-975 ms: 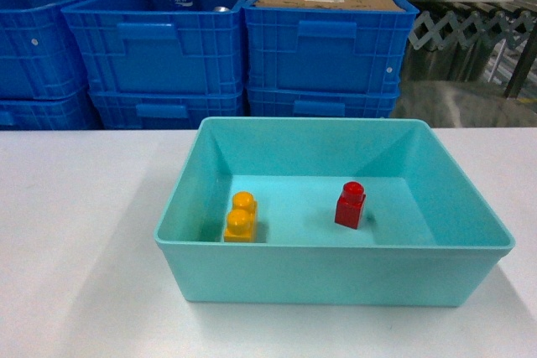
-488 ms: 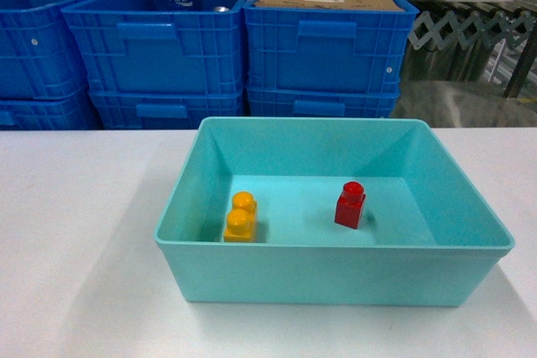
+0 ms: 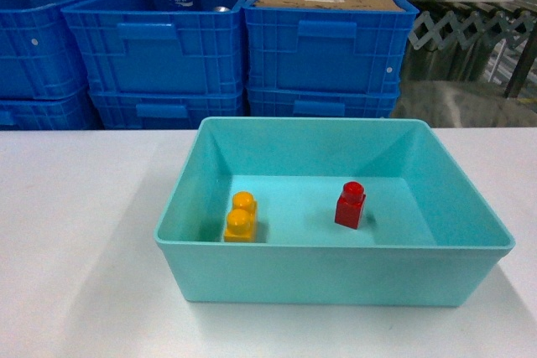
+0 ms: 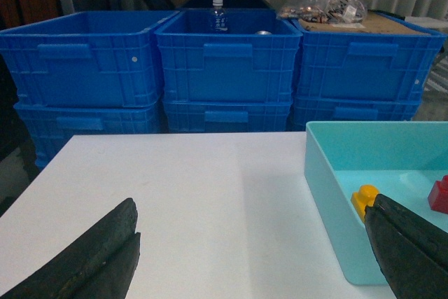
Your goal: Pick red block from blue box to shelf
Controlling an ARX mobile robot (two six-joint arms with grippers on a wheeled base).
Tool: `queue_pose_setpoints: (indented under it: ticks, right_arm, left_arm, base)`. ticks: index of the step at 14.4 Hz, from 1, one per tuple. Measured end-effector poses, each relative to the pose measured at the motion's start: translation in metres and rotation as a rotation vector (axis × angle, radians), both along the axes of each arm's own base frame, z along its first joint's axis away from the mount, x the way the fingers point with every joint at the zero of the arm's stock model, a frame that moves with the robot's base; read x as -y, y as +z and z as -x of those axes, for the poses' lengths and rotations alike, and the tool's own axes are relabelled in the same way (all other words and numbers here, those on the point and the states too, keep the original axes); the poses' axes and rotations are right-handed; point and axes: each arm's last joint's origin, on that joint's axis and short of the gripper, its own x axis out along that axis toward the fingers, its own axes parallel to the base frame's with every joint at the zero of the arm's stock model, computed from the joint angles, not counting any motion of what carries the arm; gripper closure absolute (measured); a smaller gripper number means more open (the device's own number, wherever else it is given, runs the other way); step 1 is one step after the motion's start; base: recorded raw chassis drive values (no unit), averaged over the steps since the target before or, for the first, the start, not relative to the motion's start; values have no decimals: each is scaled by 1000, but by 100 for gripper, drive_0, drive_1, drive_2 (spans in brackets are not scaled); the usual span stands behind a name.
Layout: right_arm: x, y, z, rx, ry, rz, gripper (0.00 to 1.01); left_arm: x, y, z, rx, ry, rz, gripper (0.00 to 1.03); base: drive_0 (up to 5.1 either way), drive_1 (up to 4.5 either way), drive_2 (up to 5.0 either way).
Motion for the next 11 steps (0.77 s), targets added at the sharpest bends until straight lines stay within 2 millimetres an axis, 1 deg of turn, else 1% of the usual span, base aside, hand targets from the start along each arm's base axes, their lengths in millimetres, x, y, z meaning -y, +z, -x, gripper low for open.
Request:
queue_pose_setpoints:
  ticks: [11]
  right_arm:
    - [0, 0, 0, 0, 0, 0, 3]
  left_arm:
    - [0, 0, 0, 0, 0, 0, 5]
  base:
    - [0, 0, 0]
